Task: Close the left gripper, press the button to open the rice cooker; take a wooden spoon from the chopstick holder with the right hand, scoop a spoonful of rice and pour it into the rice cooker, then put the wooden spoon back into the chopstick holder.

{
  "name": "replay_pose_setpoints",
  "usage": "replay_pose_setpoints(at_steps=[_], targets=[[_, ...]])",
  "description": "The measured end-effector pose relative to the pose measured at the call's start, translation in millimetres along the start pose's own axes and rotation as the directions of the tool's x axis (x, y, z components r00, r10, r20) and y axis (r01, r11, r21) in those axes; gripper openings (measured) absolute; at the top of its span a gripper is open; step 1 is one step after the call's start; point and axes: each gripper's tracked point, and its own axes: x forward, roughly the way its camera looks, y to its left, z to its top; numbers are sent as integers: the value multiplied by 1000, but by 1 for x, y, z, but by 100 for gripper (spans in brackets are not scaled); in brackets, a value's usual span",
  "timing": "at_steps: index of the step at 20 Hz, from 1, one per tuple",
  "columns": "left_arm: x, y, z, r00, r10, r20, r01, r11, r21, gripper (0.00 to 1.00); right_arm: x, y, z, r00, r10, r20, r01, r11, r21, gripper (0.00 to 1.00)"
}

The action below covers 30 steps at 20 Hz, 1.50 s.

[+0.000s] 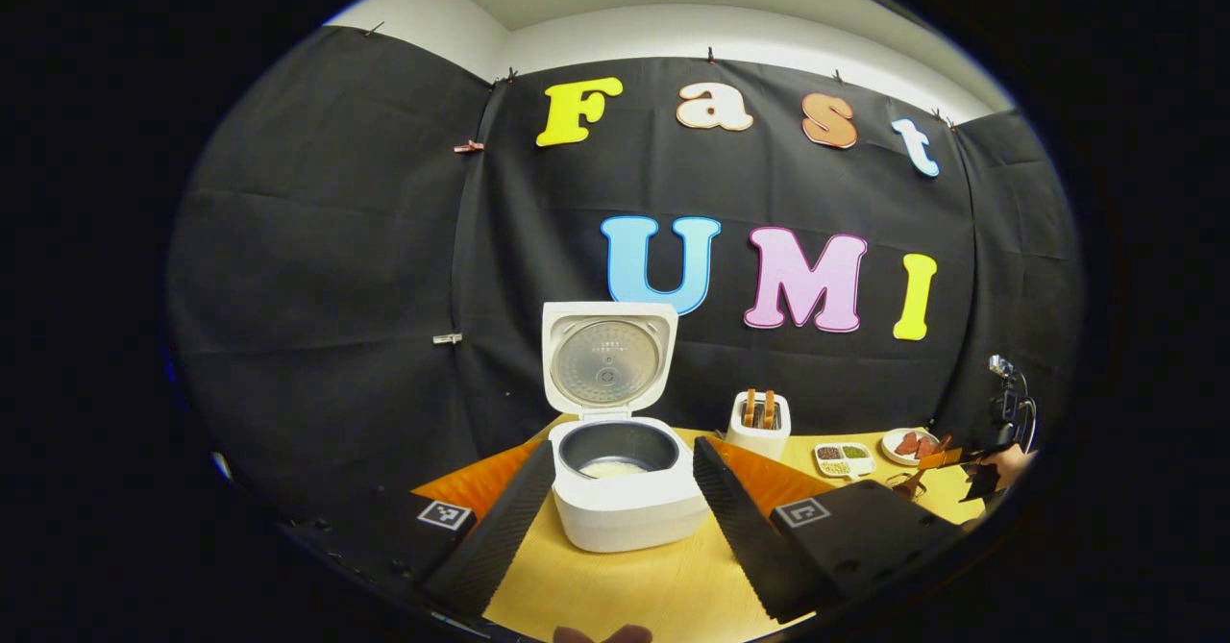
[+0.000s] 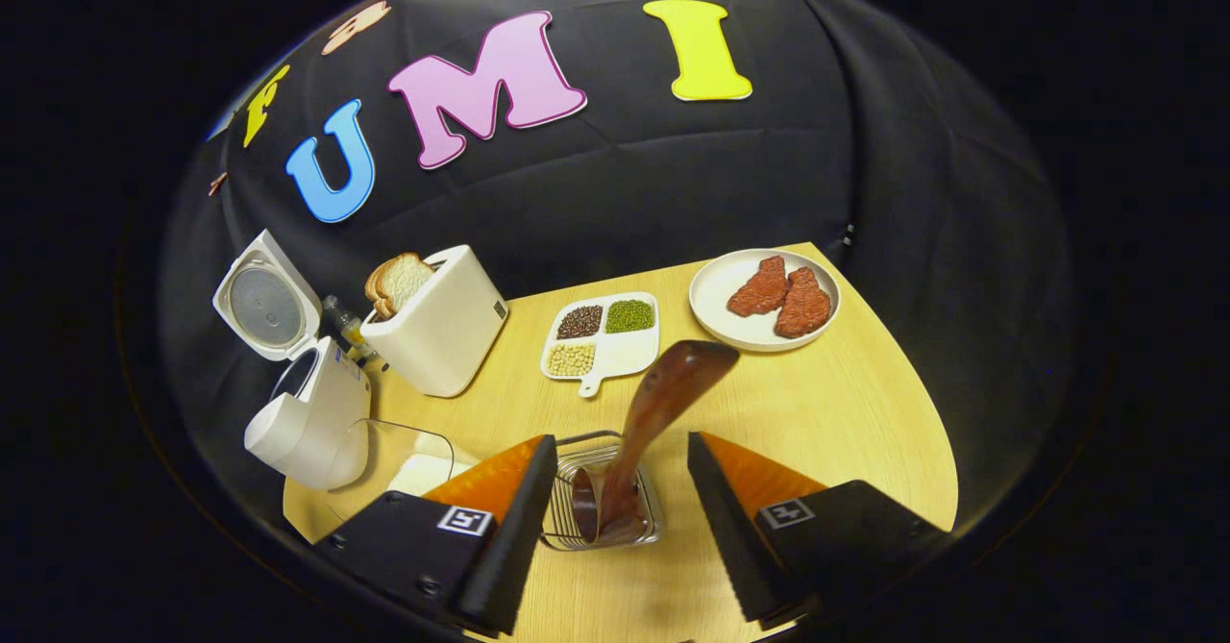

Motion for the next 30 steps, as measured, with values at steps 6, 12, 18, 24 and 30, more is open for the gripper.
replay_pose_setpoints(at_steps=[6, 12, 18, 24, 30], targets=[[13, 0, 15, 998, -46, 37, 46, 999, -5, 99, -48, -4, 6, 995, -45, 94, 46, 999, -8, 98], [46, -2, 53, 990, -82, 113, 81, 997, 18, 99, -102, 17, 18, 979, -53, 199, 59, 998, -26, 99], [105, 8, 94, 983, -88, 158, 85, 996, 26, 98, -141, 42, 28, 967, -24, 253, 22, 1000, 10, 98], [177, 25, 131, 977, -81, 195, 99, 992, -82, 98, -174, 43, 29, 958, -40, 285, 36, 999, 17, 98], [242, 26, 178, 947, -116, 300, 122, 993, -1, 98, -192, 32, 15, 959, -85, 271, 89, 996, -4, 98]])
